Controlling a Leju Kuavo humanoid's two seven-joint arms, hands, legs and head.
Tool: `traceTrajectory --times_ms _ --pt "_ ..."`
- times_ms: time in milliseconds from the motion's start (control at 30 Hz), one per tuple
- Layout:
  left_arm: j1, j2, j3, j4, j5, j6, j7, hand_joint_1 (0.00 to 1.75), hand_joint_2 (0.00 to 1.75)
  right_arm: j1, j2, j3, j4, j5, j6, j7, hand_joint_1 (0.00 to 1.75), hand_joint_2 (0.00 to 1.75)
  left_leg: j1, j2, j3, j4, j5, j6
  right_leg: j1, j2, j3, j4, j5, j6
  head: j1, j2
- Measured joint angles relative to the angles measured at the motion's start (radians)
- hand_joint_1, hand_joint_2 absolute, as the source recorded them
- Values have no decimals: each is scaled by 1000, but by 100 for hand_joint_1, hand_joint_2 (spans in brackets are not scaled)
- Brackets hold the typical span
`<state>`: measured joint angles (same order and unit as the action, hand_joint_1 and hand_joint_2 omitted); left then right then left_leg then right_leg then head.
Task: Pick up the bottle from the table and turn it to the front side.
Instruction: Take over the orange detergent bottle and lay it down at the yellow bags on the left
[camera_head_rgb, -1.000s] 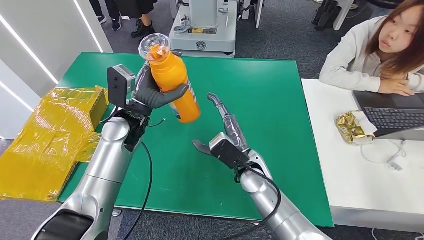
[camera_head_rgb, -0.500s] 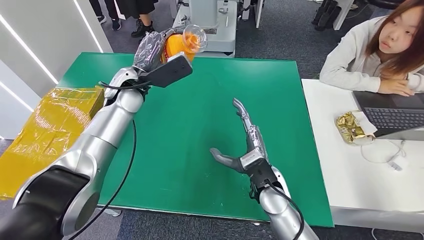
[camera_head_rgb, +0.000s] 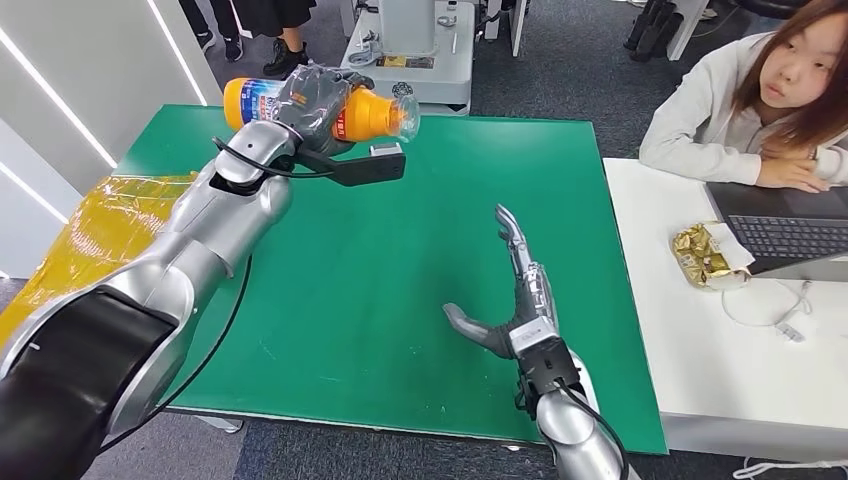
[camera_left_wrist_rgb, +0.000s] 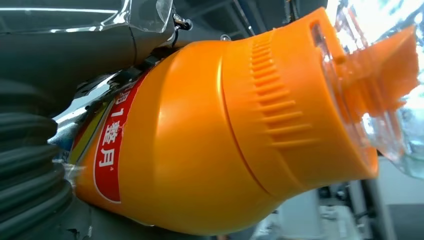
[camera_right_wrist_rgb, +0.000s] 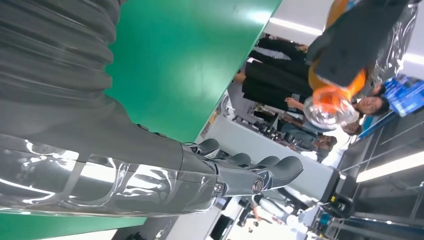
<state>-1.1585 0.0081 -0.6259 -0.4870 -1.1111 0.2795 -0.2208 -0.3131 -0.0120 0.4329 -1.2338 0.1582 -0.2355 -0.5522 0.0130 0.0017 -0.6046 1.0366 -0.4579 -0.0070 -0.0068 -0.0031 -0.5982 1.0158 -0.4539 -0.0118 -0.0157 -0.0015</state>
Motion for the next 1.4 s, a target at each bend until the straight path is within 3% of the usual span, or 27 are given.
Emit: traceTrajectory --times_ms 567,1000,1400 --pt "-54 115 -124 106 -207 14 53 175 175 61 -6 -38 15 -32 -41 -69 0 175 0 0 0 0 0 0 0 0 0 0 0 0 0 0" --pt "-78 194 -140 126 -192 -48 24 175 175 144 -22 -78 -47 -40 -64 -79 0 175 0 0 0 0 0 0 0 1 0 1 0 0 0 0" --pt "-32 295 -139 129 -105 -82 -11 175 175 180 -25 -129 -129 -5 -46 -42 0 175 0 0 0 0 0 0 0 0 0 1 0 0 0 0"
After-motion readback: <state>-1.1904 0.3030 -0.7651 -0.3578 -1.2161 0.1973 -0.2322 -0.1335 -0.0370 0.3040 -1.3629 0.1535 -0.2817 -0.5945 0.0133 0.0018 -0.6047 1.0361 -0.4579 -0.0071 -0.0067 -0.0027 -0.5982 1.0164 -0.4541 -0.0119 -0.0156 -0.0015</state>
